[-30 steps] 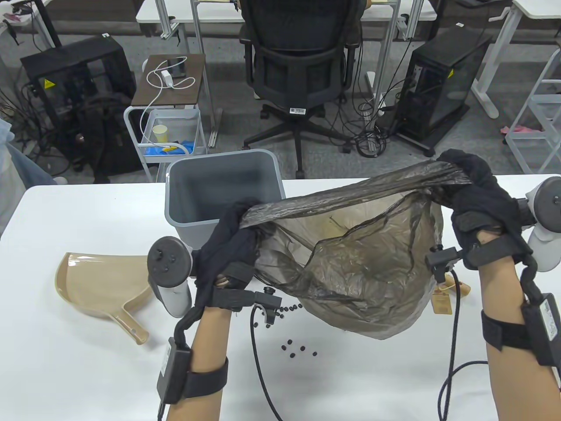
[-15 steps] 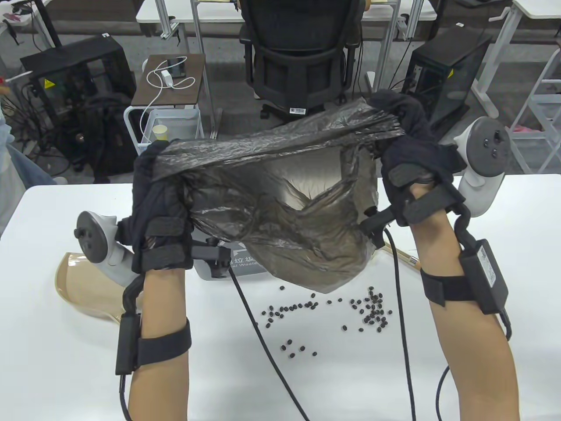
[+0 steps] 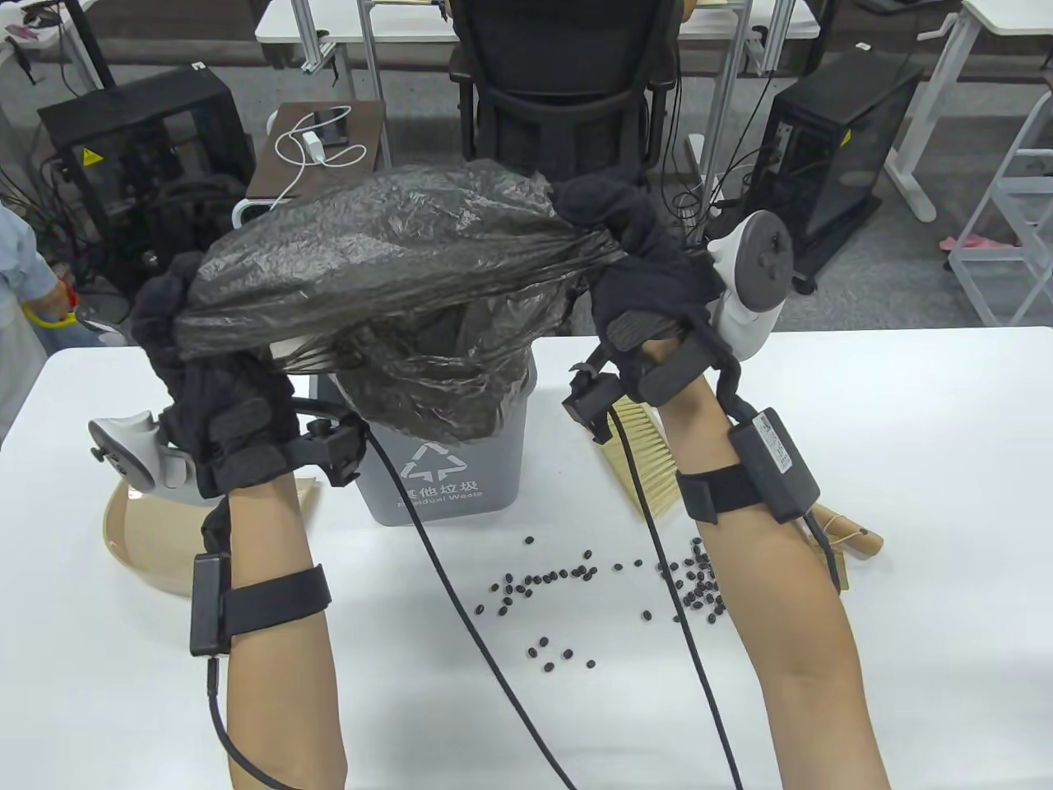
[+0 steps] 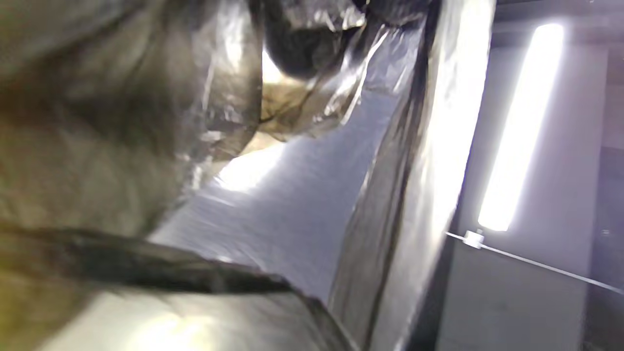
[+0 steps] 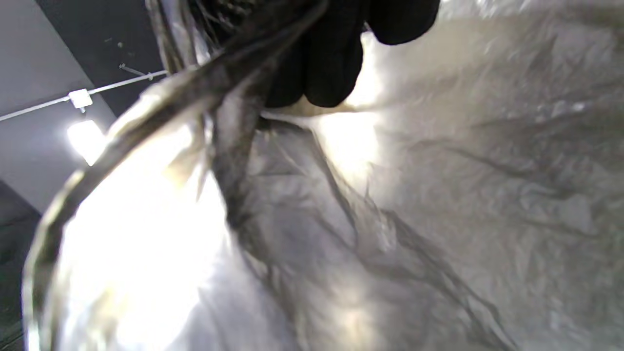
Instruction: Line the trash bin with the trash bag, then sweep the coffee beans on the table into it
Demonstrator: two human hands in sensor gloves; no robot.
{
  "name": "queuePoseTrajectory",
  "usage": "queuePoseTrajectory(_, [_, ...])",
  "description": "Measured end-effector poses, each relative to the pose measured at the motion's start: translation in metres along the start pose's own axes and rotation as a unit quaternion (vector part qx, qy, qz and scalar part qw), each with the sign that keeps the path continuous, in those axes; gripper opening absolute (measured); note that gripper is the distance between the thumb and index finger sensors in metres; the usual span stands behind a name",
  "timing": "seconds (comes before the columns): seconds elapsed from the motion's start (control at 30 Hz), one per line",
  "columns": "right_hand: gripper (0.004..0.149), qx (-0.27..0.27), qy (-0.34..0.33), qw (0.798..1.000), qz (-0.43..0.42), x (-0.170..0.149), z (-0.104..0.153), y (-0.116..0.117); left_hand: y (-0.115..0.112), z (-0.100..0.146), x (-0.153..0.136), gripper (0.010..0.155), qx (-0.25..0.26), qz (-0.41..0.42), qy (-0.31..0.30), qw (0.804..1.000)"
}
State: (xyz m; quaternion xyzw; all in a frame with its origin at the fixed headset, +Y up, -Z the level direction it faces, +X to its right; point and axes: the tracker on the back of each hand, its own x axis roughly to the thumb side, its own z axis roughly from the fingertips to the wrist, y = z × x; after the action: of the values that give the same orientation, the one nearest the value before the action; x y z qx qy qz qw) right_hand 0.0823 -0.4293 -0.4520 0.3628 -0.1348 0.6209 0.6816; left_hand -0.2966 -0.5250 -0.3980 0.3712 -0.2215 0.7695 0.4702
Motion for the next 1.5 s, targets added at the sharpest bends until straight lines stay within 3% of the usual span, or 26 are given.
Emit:
queuePoseTrajectory(0.07, [0.037, -0.037, 0.027, 0.999, 0.024, -0.017, 0.005, -0.002, 0.017, 0.009, -0.008, 0.038, 0.002, -0.058, 0.023, 0.998])
queuePoseTrajectory(0.2, [0.038, -0.038, 0.09, 0.99, 0.106, -0.05, 0.015, -0.014, 0.034, 0.018, -0.01, 0.038, -0.033, -0.188, 0.087, 0.978])
queuePoseTrajectory(0.27, [0.038, -0.052, 0.124, 0.982, 0.134, -0.062, 0.021, -0.021, 0.036, 0.02, -0.007, 0.039, -0.041, -0.251, 0.129, 0.958])
queuePoseTrajectory(0.37, [0.041, -0.056, 0.23, 0.954, 0.183, -0.08, 0.031, -0.033, 0.038, 0.022, -0.001, 0.04, -0.022, -0.35, 0.196, 0.916])
queuePoseTrajectory(0.43, [0.05, -0.057, 0.272, 0.937, 0.211, -0.09, 0.036, -0.04, 0.037, 0.02, 0.001, 0.041, -0.012, -0.382, 0.222, 0.897])
queuePoseTrajectory(0.53, [0.072, 0.002, 0.317, 0.927, 0.2, -0.095, 0.042, -0.046, 0.034, 0.015, 0.003, 0.042, -0.03, -0.38, 0.281, 0.881])
queuePoseTrajectory(0.73, [0.079, -0.044, 0.167, 0.974, 0.143, -0.047, 0.044, -0.041, 0.025, 0.012, 0.0, 0.042, -0.022, -0.372, 0.311, 0.874])
queuePoseTrajectory(0.97, [0.068, 0.001, 0.071, 0.989, 0.13, 0.032, 0.045, -0.016, 0.023, 0.016, -0.005, 0.042, -0.006, -0.364, 0.331, 0.871])
queuePoseTrajectory(1.03, [0.066, 0.043, 0.044, 0.983, 0.172, 0.05, 0.046, 0.0, 0.021, 0.017, -0.004, 0.042, -0.01, -0.342, 0.333, 0.879])
queuePoseTrajectory(1.1, [0.065, 0.148, 0.044, 0.958, 0.242, 0.058, 0.045, 0.023, 0.014, 0.018, -0.001, 0.042, -0.03, -0.299, 0.336, 0.893])
queuePoseTrajectory(1.13, [0.066, 0.212, 0.069, 0.931, 0.289, 0.057, 0.044, 0.041, 0.007, 0.019, 0.001, 0.042, -0.045, -0.276, 0.336, 0.899])
queuePoseTrajectory(1.17, [0.07, 0.237, 0.08, 0.91, 0.331, 0.055, 0.044, 0.052, 0.002, 0.019, 0.003, 0.042, -0.053, -0.262, 0.336, 0.903])
queuePoseTrajectory(1.27, [0.08, 0.244, 0.107, 0.85, 0.454, 0.033, 0.042, 0.084, -0.014, 0.023, 0.005, 0.043, -0.073, -0.198, 0.344, 0.915])
queuePoseTrajectory(1.37, [0.09, 0.275, 0.165, 0.792, 0.52, 0.004, 0.039, 0.092, -0.013, 0.023, 0.001, 0.043, -0.063, -0.18, 0.361, 0.913])
queuePoseTrajectory(1.43, [0.089, 0.287, 0.186, 0.768, 0.541, -0.017, 0.041, 0.089, 0.002, 0.02, -0.007, 0.043, -0.024, -0.211, 0.376, 0.902])
queuePoseTrajectory(1.5, [0.084, 0.306, 0.197, 0.763, 0.534, -0.027, 0.045, 0.085, 0.017, 0.018, -0.015, 0.043, 0.007, -0.222, 0.389, 0.894])
